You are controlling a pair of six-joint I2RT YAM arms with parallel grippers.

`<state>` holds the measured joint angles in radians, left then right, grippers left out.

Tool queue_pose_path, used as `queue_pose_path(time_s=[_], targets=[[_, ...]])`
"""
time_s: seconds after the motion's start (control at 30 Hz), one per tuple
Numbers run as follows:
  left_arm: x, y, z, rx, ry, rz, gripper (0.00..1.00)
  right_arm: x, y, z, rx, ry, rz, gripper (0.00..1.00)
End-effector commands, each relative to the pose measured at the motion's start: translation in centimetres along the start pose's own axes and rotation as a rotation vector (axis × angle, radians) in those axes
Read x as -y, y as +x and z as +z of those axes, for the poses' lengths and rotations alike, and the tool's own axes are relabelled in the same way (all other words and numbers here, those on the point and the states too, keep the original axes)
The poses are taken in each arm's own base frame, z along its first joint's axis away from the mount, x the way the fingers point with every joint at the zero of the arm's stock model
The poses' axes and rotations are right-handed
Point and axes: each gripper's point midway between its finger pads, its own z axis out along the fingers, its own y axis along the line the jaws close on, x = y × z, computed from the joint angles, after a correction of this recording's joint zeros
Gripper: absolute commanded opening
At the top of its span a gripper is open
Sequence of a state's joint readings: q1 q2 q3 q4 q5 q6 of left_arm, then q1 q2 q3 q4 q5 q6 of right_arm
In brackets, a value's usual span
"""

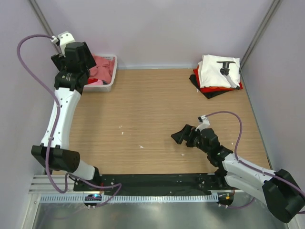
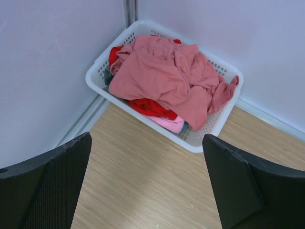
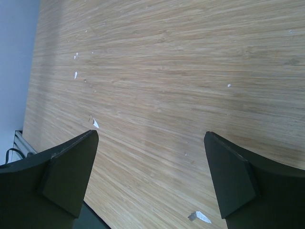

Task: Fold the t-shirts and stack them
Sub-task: Grab the tshirt from the pile

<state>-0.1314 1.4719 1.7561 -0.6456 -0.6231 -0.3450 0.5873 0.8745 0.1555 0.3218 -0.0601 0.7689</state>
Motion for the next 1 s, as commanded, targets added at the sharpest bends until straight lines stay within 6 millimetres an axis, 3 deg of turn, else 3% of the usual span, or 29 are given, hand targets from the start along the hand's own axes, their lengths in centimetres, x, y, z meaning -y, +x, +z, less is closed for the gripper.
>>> queue_pose_path(time_s=[0.0,0.2,0.27,0.3,0.4,0.5,0.53,0.63,0.67,0.7,0.77,0.87,0.97], targets=[[1.0,-3.8,2.2,0.099,0.007,-0.043,1.0,-2.6,-2.5,0.2,0.075,-0.081,-0.022,1.0],[2.9,-1.9,9.5,-0.001,-0.001,-0.027,1.0,-2.8,-2.7,-0.2,0.098,-0.105,-0.022,1.0],[3.1,-0.6,11.6,-0.037,-0.02,-0.011,1.0,-2.8,-2.6,-0.2,0.097,-0.106,-0.024,1.0],[3.7,1.3,13.5,-0.074,-0.03,0.01,1.0,-2.7,-2.6,-0.1,0.099,-0.102,-0.02,1.0],[4.7,2.3,15.8,-0.084,-0.028,0.012,1.0,-2.6,-2.6,0.1,0.092,-0.094,-0.018,1.0],[5.5,4.3,18.6,-0.109,-0.037,0.027,1.0,-2.7,-2.4,0.2,0.086,-0.098,-0.022,1.0],[5.6,5.9,19.9,-0.132,-0.045,0.04,1.0,-2.7,-2.5,0.2,0.088,-0.099,-0.021,1.0],[6.2,7.5,21.4,-0.157,-0.039,0.048,1.0,-2.7,-2.5,0.2,0.088,-0.101,-0.022,1.0],[6.6,9.1,22.4,-0.181,-0.035,0.058,0.99,-2.8,-2.6,0.2,0.09,-0.103,-0.022,1.0],[5.2,9.3,23.3,-0.189,-0.058,0.054,1.0,-2.7,-2.6,0.3,0.09,-0.103,-0.023,1.0],[4.8,11.6,24.7,-0.222,-0.075,0.077,1.0,-2.8,-2.6,0.3,0.09,-0.103,-0.022,1.0],[4.2,13.3,26.0,-0.248,-0.093,0.089,1.0,-2.8,-2.7,0.3,0.095,-0.104,-0.022,1.0],[4.0,13.5,26.3,-0.254,-0.092,0.086,0.92,-2.8,-2.6,0.3,0.096,-0.103,-0.02,1.0]])
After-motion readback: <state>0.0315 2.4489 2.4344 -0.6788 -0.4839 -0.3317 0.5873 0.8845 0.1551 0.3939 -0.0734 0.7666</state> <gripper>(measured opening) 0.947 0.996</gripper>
